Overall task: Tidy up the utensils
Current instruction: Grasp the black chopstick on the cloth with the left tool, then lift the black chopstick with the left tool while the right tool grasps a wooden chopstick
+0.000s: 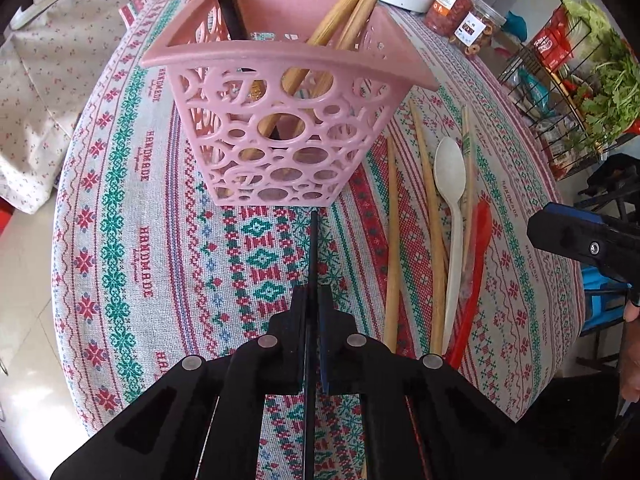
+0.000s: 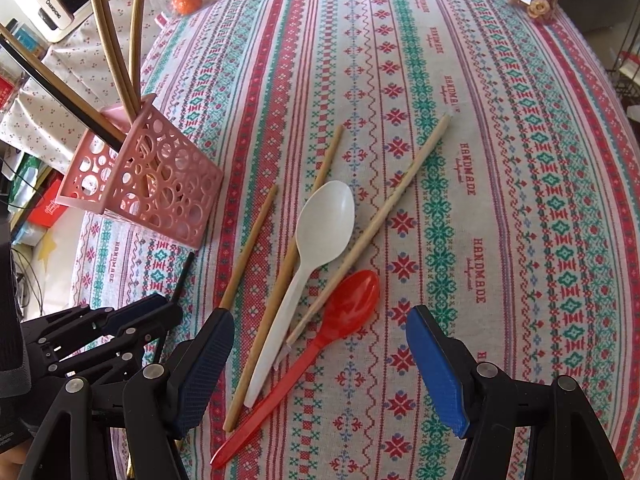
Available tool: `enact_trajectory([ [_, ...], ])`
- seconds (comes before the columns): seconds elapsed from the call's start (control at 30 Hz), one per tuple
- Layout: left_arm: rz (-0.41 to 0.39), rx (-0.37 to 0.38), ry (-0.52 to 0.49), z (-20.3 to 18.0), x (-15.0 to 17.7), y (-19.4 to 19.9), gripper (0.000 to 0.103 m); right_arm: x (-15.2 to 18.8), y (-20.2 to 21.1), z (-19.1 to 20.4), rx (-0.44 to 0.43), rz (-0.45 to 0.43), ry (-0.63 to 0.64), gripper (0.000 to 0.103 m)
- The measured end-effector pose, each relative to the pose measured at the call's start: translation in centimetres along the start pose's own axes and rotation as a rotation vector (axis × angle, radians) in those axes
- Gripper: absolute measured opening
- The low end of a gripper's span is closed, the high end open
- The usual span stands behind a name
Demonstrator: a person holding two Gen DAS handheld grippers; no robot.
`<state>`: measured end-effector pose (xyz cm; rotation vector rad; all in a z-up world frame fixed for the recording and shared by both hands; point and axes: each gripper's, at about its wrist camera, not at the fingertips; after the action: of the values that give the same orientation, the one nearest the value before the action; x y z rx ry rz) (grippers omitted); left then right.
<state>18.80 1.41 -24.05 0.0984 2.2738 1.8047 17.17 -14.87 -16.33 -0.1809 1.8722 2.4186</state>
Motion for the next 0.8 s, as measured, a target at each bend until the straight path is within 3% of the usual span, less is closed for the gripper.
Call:
enact_trajectory([
  [0.27,-0.03,0.05,0.049,4.3,3.7,4.4,0.005,-0.7,-0.8,0.9,-0.061,-0.013,-0.023,0.075],
  [0.33,-0.054,0.066,0.067,5.1,4.4,5.8,0.005,-0.9,-1.1,1.5,-0.094,-0.02,-0.025,0.068],
  [0.4,-0.077,0.082,0.087,6.1,5.1,7.2,0.005,-1.1,-1.7,2.3,-0.132,-0.017,-0.02,0.05],
  [0.5,-0.106,0.097,0.115,7.3,5.8,8.6,0.005,-1.5,-3.1,3.4,-0.173,0.001,-0.028,0.034],
  [0.63,-0.116,0.109,0.131,8.2,6.2,9.4,0.005,-2.0,-4.9,4.5,-0.155,0.005,-0.05,0.025],
  [0.8,-0.114,0.107,0.126,8.3,6.4,9.4,0.005,-2.8,-6.4,5.5,-0.039,-0.028,-0.044,0.022],
])
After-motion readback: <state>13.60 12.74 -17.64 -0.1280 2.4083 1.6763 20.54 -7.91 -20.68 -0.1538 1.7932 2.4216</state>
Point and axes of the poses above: each gripper's, at about its wrist camera, not at the fingertips, and y roughly against the way its jaws point, z to its left, x to its underside, and after that the axes turned 8 degrees about z, right-handed
